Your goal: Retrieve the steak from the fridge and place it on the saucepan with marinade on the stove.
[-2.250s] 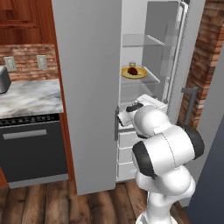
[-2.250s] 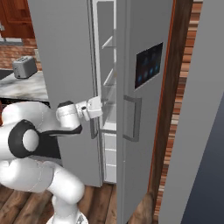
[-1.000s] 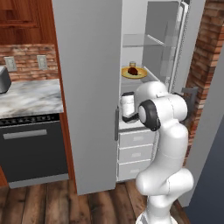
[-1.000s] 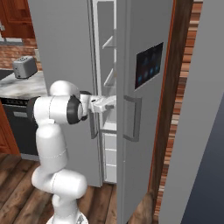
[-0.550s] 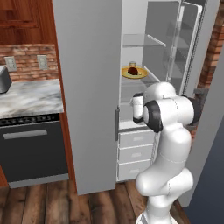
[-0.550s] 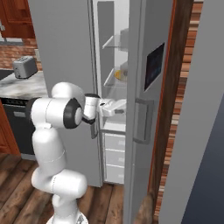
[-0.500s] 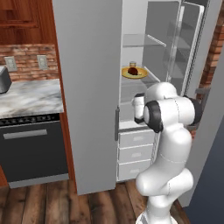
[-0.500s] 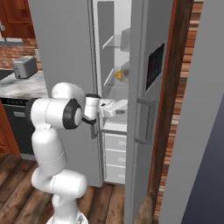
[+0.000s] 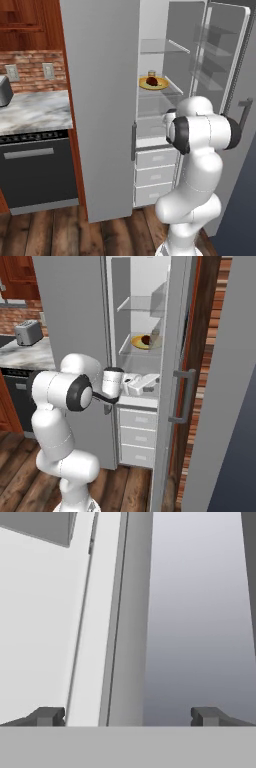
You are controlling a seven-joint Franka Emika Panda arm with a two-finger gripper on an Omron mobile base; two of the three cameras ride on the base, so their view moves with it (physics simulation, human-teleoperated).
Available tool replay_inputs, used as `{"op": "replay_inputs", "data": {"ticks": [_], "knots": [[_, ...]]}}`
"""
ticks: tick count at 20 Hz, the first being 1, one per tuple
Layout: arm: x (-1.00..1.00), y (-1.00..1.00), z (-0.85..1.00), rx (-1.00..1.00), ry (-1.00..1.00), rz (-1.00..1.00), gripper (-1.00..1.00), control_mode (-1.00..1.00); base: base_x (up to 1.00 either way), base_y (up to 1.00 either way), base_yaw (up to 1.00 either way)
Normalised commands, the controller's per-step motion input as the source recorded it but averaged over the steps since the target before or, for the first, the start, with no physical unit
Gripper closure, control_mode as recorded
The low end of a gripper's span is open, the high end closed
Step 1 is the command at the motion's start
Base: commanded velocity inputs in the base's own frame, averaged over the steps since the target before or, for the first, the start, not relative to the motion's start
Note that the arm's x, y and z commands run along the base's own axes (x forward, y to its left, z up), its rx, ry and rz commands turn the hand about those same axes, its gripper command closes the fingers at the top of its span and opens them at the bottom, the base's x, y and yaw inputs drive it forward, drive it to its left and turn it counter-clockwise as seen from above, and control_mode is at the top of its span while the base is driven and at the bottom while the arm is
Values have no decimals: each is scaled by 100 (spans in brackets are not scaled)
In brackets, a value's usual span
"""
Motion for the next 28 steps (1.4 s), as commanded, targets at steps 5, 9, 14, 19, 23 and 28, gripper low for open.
{"op": "replay_inputs", "data": {"ticks": [5, 9, 14, 19, 23, 28], "knots": [[-6, -32, 0, 0, -1, 0, -100, -100, 0, 0, 0], [0, -13, 0, 0, 0, 1, -100, -100, 0, 0, 0], [0, -15, 0, 0, 0, 3, -100, -100, 0, 0, 0], [0, -5, 0, 0, 0, 1, -100, -100, 0, 0, 0], [0, 0, 0, 0, 0, 0, -100, -100, 0, 0, 0], [0, -22, 0, 0, 0, 5, -100, -100, 0, 0, 0]]}}
